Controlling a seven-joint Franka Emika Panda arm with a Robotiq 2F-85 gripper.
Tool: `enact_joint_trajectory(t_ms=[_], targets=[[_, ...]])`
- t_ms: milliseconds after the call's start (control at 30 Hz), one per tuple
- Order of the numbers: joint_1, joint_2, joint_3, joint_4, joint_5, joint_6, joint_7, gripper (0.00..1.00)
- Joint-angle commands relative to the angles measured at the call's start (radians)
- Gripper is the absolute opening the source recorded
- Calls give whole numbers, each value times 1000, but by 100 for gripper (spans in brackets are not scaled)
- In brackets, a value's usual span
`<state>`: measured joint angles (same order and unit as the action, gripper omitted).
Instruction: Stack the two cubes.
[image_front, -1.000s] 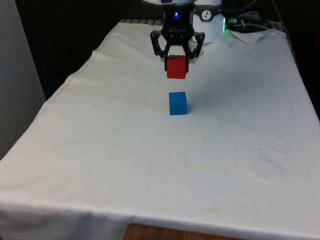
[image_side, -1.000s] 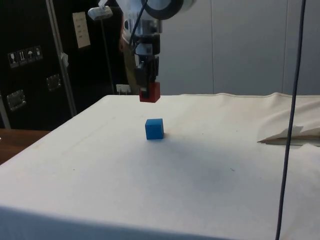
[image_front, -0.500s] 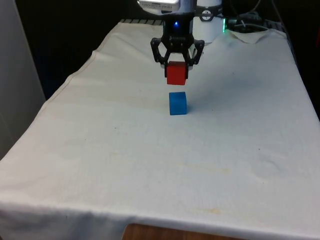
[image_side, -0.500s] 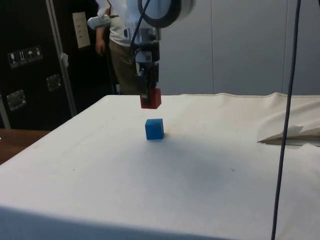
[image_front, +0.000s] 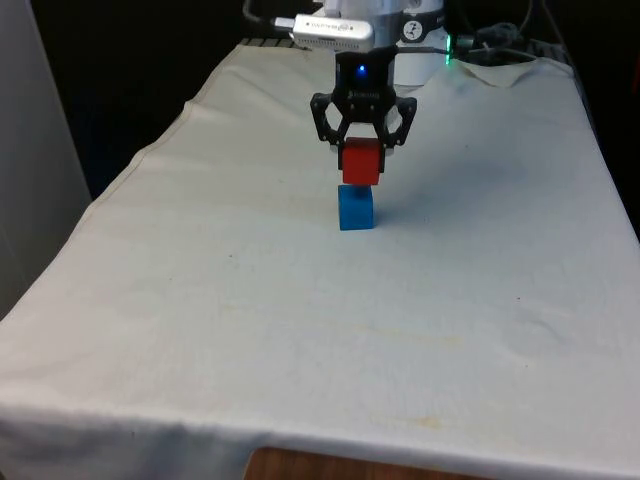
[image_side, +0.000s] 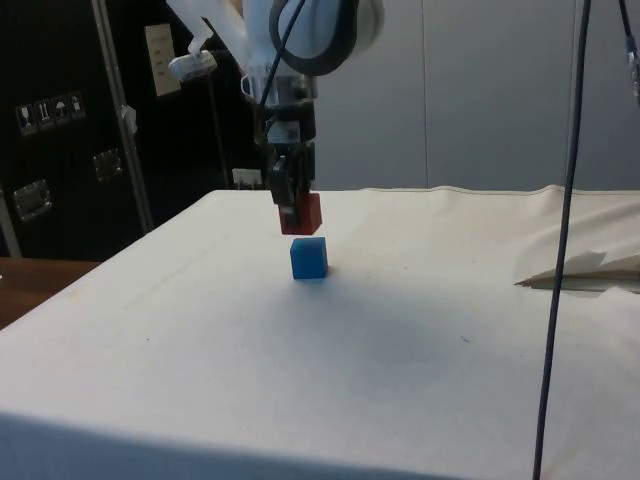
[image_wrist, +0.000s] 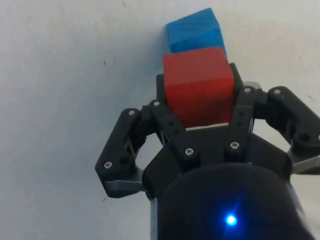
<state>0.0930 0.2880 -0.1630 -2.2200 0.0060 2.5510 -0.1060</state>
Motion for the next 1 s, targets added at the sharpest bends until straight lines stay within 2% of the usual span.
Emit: enact_joint_trajectory(t_ms=[0, 67, 333, 367, 400, 500, 633, 667, 700, 900, 967], targets=[[-1, 8, 5, 6, 10, 2, -1, 1], [0, 4, 2, 2, 0, 0, 1, 1], [-5, 46, 22, 20, 30, 11, -7, 1], [0, 41, 12, 19, 12, 3, 2, 1], [-6, 50, 23, 22, 32, 11, -8, 1], [-6, 56, 24, 23, 32, 12, -8, 1], [-8, 58, 17, 24, 26, 11, -10, 1], [-2, 57, 13, 23, 16, 8, 0, 1], [-8, 59, 15, 24, 25, 11, -11, 1], [-13, 63, -7, 30, 21, 8, -31, 1], [-8, 59, -13, 25, 16, 8, -28, 1]])
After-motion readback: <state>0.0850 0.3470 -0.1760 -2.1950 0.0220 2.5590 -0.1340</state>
